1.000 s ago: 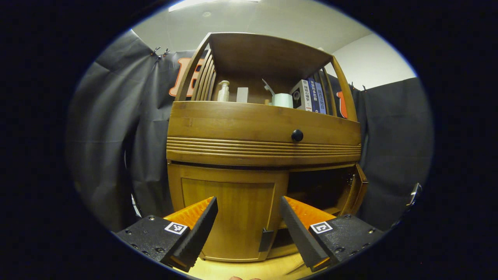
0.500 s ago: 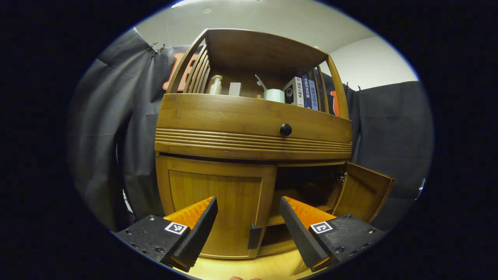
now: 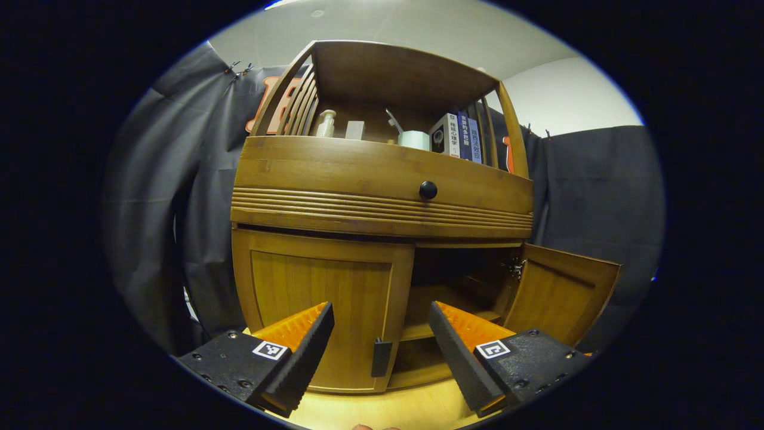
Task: Open the right door of the double-door shoe cabinet with the right hand, and open the left door with the left hand.
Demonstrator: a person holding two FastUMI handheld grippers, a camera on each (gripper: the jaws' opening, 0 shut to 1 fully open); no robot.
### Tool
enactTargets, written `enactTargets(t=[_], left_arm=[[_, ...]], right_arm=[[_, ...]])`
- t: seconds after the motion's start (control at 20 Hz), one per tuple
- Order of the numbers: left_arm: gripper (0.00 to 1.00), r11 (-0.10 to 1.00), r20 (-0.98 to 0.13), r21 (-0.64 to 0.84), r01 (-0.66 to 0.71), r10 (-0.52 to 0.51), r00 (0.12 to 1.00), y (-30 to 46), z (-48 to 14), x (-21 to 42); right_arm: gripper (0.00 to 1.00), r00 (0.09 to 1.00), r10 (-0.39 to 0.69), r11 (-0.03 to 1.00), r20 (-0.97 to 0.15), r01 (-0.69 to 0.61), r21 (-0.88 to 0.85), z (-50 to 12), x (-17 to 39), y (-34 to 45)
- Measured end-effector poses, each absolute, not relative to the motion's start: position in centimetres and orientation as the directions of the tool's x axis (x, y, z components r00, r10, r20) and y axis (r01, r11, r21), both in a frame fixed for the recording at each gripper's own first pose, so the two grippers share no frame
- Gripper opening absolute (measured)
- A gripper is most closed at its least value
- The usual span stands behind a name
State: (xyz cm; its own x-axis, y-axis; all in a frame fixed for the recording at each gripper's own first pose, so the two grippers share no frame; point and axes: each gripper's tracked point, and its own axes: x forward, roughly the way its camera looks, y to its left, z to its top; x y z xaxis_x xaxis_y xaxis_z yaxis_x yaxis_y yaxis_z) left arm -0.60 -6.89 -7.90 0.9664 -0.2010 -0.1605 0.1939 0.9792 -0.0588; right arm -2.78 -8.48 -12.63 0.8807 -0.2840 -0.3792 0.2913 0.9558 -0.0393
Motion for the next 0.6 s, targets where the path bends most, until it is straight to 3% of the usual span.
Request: enactTargets(t=[0.2, 0.25, 0.3, 0.6], left_arm=[[0.98, 0.979, -0.175, -0.065, 0.196, -0.204, 0.963, -7.2, -8.4, -0.7], [0.99, 0.978, -0.176, -0.072, 0.197, -0.207, 0.962, -7.3, -8.5, -0.7], [0.99, 0.977, -0.177, -0.079, 0.2, -0.211, 0.961, -7.5, -8.7, -0.8], [0.99, 0.979, -0.211, -0.084, 0.185, -0.199, 0.957, -7.4, -11.0, -0.3]], right_arm=[[0.28, 0.836, -0.421, 0.906, -0.351, 0.402, -0.131, -12.2, -4.2, -13.2], [0.19, 0.822, -0.46, 0.888, -0.336, 0.428, -0.169, -11.3, -5.1, -14.4], [0.19, 0.809, -0.49, 0.872, -0.324, 0.449, -0.197, -10.9, -5.6, -15.6], [0.19, 0.821, -0.488, 0.87, -0.296, 0.428, -0.246, -10.1, -5.9, -16.3]])
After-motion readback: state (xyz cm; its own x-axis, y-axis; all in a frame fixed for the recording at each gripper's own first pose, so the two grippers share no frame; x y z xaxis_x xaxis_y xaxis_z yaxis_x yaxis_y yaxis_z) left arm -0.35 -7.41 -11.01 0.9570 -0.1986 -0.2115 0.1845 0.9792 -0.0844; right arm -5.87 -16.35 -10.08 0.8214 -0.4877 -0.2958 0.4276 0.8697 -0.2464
